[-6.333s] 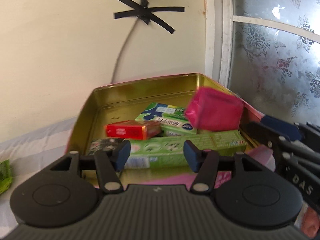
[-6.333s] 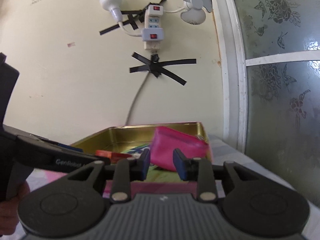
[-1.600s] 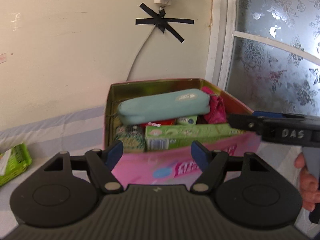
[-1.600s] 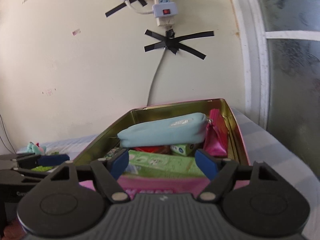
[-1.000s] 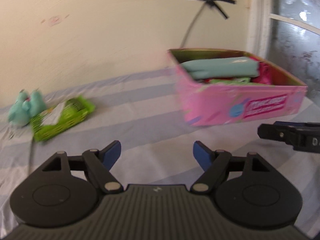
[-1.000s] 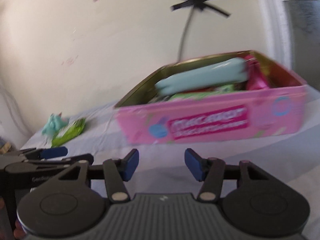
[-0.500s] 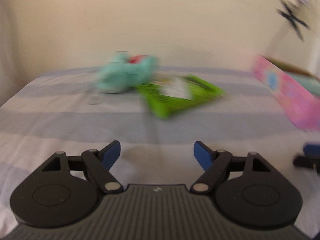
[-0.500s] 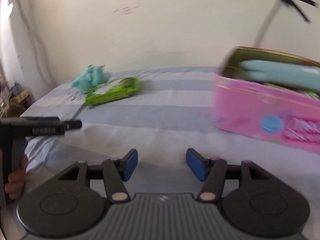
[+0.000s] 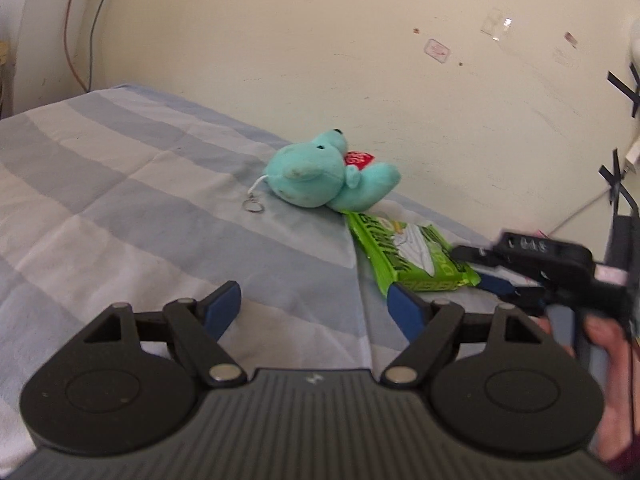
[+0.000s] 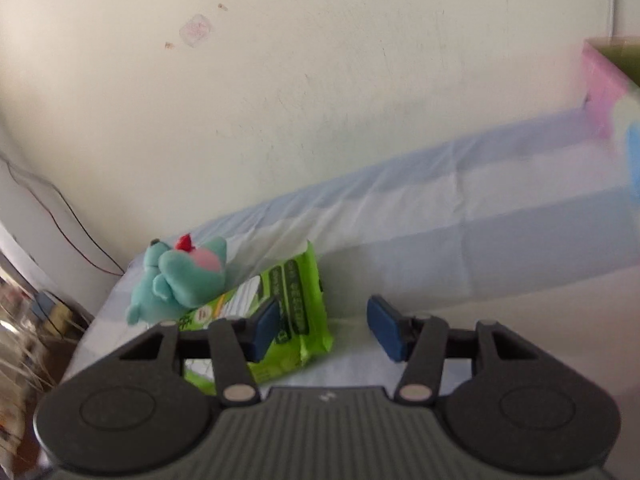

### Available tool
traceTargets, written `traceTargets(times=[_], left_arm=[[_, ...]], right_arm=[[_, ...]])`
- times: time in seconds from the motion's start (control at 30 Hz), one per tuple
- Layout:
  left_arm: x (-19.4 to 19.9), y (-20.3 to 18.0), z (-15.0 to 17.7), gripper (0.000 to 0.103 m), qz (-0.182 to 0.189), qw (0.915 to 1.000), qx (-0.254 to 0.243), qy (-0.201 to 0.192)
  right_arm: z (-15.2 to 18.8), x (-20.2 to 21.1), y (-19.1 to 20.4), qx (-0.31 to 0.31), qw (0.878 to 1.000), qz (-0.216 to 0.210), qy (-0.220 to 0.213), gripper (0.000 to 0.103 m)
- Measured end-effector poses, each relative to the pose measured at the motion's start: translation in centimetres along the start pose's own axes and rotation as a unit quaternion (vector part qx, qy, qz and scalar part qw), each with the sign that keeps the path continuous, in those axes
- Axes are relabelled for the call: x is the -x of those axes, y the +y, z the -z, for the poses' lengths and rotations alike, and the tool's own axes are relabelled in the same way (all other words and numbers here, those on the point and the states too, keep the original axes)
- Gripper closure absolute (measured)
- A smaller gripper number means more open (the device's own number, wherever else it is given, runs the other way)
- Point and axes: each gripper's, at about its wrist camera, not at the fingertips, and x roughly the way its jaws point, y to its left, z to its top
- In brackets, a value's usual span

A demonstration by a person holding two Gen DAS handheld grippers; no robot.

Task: Organize objects
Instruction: 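Move both tools to the green snack packet and grasp it with the right tool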

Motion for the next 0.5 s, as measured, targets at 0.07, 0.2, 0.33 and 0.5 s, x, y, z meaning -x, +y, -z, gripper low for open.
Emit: traceTargets(times=[0.07,0.2,0.33,0.5], left_arm=[[-0.1,0.0,0.0,0.021,0.004,1.0000,-0.004,-0.001],[-0.3,0.2,-0.2,0.021,0.012,0.9999,-0.001,0.002],[0.1,0.5,-0.2,0.021,0.032,0.9995,0.007,0.002],[0.2,-0.1,0.1,0.021,0.060,0.9982,-0.011,0.003]], right_arm=[[-0.1,-0.5,-0.6,-0.029,0.998,-0.045,0.026,0.091],[1.2,1.2,0.3,-0.023,0.997,-0.061,0.034,0.096],[3.6,4.9,0.5,-0.001,0.997,-0.067,0.041,0.096],[6.8,11.6,-2.3,0.003,0.997,-0.065,0.027,0.096]])
